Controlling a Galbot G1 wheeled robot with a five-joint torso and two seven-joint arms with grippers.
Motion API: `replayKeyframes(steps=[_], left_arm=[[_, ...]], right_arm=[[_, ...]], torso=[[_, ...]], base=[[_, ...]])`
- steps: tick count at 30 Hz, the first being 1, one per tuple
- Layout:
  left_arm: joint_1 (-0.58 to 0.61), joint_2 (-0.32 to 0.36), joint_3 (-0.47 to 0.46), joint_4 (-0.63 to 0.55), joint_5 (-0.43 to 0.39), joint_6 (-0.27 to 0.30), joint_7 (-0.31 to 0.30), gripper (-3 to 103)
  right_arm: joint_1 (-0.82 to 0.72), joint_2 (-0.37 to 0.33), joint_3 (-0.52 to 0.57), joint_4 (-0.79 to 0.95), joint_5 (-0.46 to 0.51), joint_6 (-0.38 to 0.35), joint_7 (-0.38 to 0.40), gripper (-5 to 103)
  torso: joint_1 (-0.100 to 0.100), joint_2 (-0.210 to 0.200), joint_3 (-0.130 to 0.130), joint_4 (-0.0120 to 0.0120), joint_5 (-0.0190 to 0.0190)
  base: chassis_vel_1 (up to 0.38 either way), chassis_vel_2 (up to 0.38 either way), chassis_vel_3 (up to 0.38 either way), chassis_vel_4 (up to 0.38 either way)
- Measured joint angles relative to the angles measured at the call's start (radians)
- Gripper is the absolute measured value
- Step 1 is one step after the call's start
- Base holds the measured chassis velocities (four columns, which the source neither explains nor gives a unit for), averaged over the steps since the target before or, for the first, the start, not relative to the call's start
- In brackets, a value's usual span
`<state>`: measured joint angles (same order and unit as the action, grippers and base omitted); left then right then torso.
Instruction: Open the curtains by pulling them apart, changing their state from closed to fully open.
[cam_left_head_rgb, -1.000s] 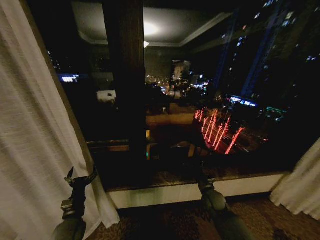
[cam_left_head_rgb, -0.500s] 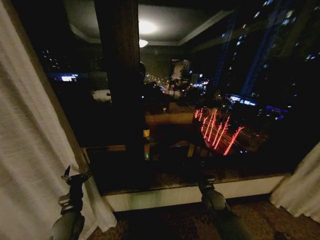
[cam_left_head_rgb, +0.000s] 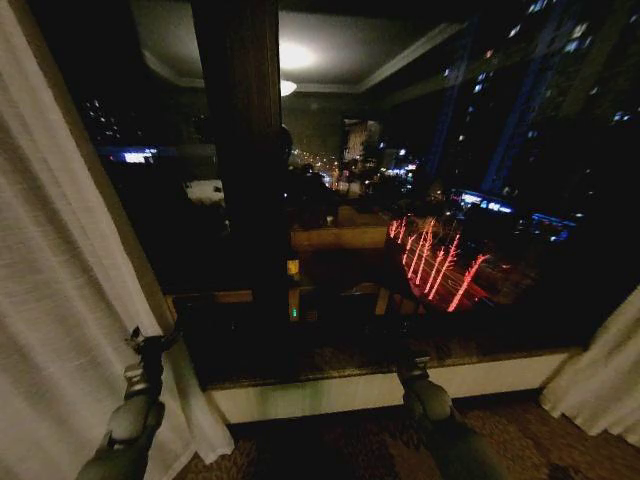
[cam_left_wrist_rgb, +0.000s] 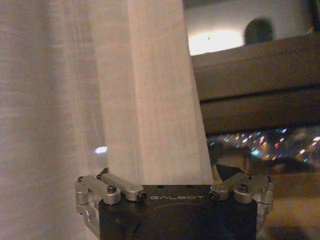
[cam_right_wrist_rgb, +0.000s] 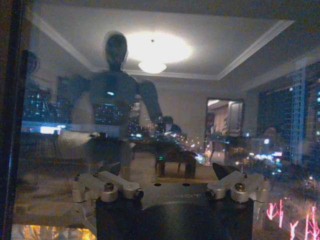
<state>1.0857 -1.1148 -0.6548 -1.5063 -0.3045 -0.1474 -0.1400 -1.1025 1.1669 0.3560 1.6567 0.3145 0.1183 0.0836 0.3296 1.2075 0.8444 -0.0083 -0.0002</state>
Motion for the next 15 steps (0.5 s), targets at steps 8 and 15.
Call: replayKeyframes(steps=[8, 15], left_arm=[[-0.031, -0.004, -0.002, 0.041, -0.015, -0.026, 0.058, 85], [-0.007, -0.022, -0.007, 0.033, -0.02, -0.045, 0.062, 64]], right_arm=[[0.0, 0.0, 0.0, 0.0, 0.0, 0.0, 0.0, 100], [0.0, 0.0, 0.0, 0.0, 0.0, 0.0, 0.0, 100]], torso=[[0.0, 0.0, 0.0, 0.0001, 0.0001], [0.0, 0.0, 0.0, 0.0002, 0.0001]], base=[[0.0, 0.0, 0.0, 0.0], [0.0, 0.0, 0.0, 0.0]])
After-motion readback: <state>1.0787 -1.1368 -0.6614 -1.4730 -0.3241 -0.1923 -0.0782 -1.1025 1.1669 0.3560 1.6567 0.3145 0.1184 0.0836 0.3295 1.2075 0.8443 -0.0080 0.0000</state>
